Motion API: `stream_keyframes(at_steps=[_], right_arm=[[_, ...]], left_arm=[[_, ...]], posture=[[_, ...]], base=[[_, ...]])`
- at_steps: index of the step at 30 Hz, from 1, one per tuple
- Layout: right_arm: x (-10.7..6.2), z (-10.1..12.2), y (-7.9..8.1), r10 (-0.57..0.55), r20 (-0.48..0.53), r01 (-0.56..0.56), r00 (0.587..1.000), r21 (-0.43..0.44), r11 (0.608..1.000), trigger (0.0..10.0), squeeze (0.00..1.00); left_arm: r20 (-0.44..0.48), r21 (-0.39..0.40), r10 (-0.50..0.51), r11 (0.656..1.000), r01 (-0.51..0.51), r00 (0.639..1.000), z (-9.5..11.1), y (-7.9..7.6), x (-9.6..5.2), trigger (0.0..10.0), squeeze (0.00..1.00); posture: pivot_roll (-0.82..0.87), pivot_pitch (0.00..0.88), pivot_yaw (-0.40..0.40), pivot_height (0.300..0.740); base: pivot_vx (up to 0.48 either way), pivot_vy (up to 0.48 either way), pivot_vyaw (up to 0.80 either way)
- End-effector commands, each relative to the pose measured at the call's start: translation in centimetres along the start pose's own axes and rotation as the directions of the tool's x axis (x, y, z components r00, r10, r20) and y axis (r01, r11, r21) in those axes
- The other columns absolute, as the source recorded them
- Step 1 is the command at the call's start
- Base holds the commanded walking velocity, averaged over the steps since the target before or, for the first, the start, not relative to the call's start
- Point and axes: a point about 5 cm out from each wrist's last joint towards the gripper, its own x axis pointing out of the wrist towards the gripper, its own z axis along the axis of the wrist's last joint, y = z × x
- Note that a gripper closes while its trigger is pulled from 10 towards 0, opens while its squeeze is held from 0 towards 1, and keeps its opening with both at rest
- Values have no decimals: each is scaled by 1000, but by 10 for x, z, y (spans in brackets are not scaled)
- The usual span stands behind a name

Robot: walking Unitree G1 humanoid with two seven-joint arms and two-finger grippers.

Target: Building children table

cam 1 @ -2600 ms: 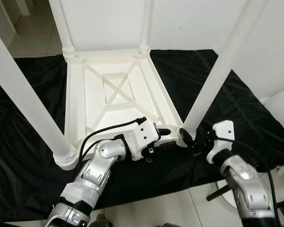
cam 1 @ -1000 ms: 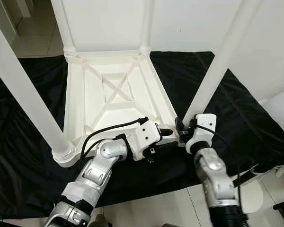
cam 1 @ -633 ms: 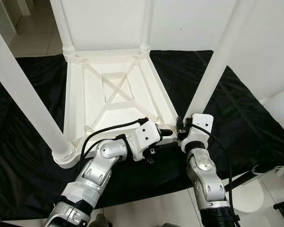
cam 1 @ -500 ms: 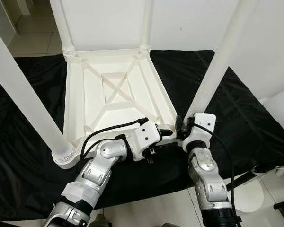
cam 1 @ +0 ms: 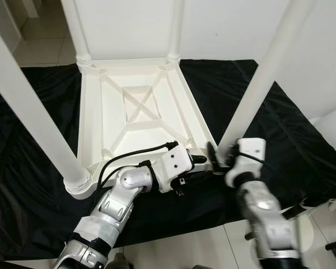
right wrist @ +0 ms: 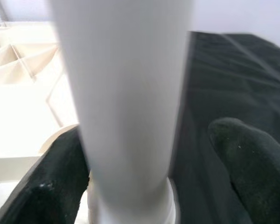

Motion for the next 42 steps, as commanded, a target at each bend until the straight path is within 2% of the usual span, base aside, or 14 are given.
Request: stream_keyframes(at_steps=[1,2,3,6,9,11,16,21,24,25,28,38,39,42], right_arm=[[-3,0,-2,77,-6,-77,997,-6,997,10000,0],[-2,1,-8,136,-8,-137,991,-44,990,10000,0],[-2,1,-8,136,-8,-137,991,-44,990,10000,0],[4,0,-15,257,-34,-259,966,-94,961,10000,0],[7,0,-15,288,-43,-291,957,-98,952,10000,0],[17,-3,-16,337,-70,-343,939,-115,932,10000,0],[27,-8,-17,378,-100,-388,920,-111,915,10000,0],[40,-18,-12,424,-126,-438,897,-117,892,10000,0],[42,-21,-12,432,-128,-446,893,-118,887,10000,0],[43,-24,-10,444,-130,-459,886,-122,880,0,0],[43,-28,-9,466,-141,-481,873,-105,870,0,0],[38,-35,-16,460,-149,-475,876,-91,875,0,0],[37,-36,-18,438,-141,-452,888,-89,888,10000,0],[35,-38,-19,403,-121,-412,907,-61,909,10000,0]], left_arm=[[-3,-4,12,1000,-12,1000,0,0,2,10000,0],[-1,-4,11,1000,-11,1000,1,1,3,10000,0],[-1,-4,11,1000,-11,1000,1,1,3,10000,0],[3,-4,8,1000,-8,1000,2,2,4,10000,0],[3,-4,8,1000,-8,1000,2,2,4,10000,0],[1,-4,3,1000,-3,1000,2,3,4,10000,0],[-11,-9,-21,1000,21,1000,2,2,1,10000,0],[-71,-15,-71,997,71,995,-4,3,-17,10000,0],[-78,-16,-82,997,81,994,-4,3,-20,10000,0],[-81,-21,-91,996,89,993,-4,2,-22,10000,0],[-81,-27,-103,994,101,991,-3,0,-22,10000,0],[-78,-35,-115,993,112,990,-3,-7,-18,10000,0],[-78,-39,-119,992,117,990,-3,-8,-18,10000,0],[-76,-43,-123,992,120,989,-3,-10,-17,10000,0]], posture=[[-8,0,-31,740],[-9,0,-28,740],[-9,0,-28,740],[-10,0,-22,740],[-10,0,-22,740],[-1,0,-24,740],[11,0,-28,740],[26,0,-34,740],[33,0,-35,740],[40,0,-36,740],[44,0,-39,740],[36,0,-34,740],[36,0,-33,740],[35,0,-34,740]], base=[[0,0,0],[0,0,0],[0,0,0],[0,0,0],[0,0,0],[0,0,0],[0,0,0],[0,0,0],[0,0,0],[0,0,0],[0,0,0],[0,0,0],[0,0,0],[0,0,0]])
